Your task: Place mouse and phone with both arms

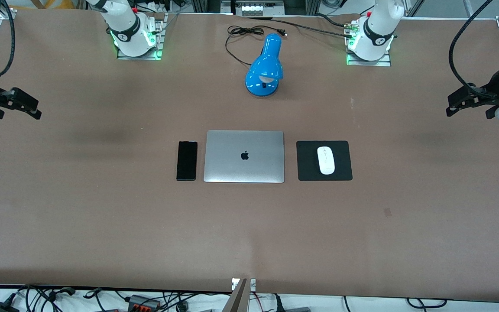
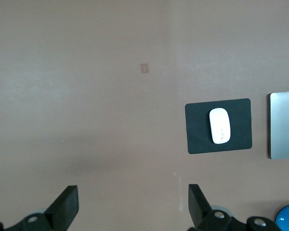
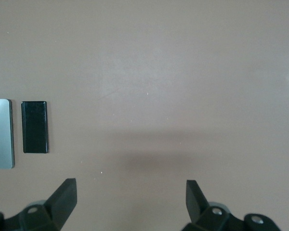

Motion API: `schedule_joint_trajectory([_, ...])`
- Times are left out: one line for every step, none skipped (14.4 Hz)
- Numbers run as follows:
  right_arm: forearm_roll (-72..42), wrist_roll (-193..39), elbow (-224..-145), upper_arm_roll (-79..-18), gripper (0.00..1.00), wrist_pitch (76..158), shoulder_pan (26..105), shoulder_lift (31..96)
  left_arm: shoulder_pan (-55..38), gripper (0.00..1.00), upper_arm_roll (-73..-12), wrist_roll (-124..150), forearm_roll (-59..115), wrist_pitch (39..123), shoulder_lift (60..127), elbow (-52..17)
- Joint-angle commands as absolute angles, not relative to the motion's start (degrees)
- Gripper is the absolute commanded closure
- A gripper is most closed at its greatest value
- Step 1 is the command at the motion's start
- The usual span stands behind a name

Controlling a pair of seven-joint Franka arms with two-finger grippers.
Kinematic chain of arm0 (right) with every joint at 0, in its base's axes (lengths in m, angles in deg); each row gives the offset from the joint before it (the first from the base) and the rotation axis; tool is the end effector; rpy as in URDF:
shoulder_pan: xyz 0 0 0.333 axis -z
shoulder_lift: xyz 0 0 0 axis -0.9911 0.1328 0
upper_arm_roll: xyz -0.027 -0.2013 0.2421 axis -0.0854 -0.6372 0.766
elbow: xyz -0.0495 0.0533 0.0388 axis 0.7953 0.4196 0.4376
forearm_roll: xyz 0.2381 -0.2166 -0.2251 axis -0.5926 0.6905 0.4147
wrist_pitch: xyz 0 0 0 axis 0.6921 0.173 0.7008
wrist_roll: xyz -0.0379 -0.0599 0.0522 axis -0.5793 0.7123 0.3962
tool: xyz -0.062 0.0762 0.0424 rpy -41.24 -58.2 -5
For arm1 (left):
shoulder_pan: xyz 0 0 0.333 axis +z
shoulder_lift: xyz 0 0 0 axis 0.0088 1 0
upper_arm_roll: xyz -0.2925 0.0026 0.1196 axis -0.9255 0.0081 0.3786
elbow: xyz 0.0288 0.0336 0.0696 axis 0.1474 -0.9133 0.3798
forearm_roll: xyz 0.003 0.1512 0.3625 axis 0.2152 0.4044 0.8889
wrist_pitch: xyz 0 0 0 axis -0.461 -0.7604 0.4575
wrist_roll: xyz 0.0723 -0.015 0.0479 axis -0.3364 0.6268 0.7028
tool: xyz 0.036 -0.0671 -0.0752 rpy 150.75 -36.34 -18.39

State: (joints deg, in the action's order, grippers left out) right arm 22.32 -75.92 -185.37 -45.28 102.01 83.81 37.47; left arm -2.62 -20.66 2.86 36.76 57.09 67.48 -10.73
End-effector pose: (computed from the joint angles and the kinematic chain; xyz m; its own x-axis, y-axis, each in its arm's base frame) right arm 0.5523 -0.0383 0.5860 0.9984 0.0043 0.0560 0.0035 -0.9999 0.0141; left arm 0.5579 0.0042 0.6104 0.9984 -0.0545 0.0181 -0.0545 -0.9985 0.0006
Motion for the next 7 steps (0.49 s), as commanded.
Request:
schedule_joint_trajectory([22.76, -77.35, -186.26, -45.01, 0.0, 101.39, 84.39, 35.96, -2.57, 0.0, -20.8, 3.36, 36.41, 55.97, 68.19, -9.05])
schedule_joint_trajectory([22.76, -77.34, -186.26, -45.01, 0.0, 101.3, 84.39, 35.96, -2.57, 0.0, -20.8, 3.36, 36.41, 55.97, 68.19, -8.97])
schedule_joint_trajectory([22.42, -77.26, -186.26, -45.01, 0.0, 101.38, 84.48, 35.96, -2.57, 0.0, -20.8, 3.36, 36.41, 56.06, 68.19, -8.97])
schedule_joint_trajectory([22.24, -77.26, -186.17, -44.93, 0.0, 101.47, 84.65, 35.96, -2.57, 0.0, -20.89, 3.36, 36.41, 55.97, 68.19, -8.97])
schedule_joint_trajectory([22.15, -77.26, -186.17, -44.49, 0.0, 101.39, 85.7, 35.96, -2.57, 0.0, -20.97, 3.36, 36.41, 55.97, 68.19, -8.97])
schedule_joint_trajectory([21.97, -77.34, -186.08, -43.27, 0.0, 101.47, 87.36, 35.96, -2.57, 0.0, -20.98, 3.36, 36.41, 55.97, 68.19, -8.97])
schedule_joint_trajectory([21.89, -77.26, -186.08, -41.08, 0.0, 101.47, 88.86, 35.96, -2.57, 0.0, -20.98, 3.36, 36.41, 55.97, 68.19, -8.97])
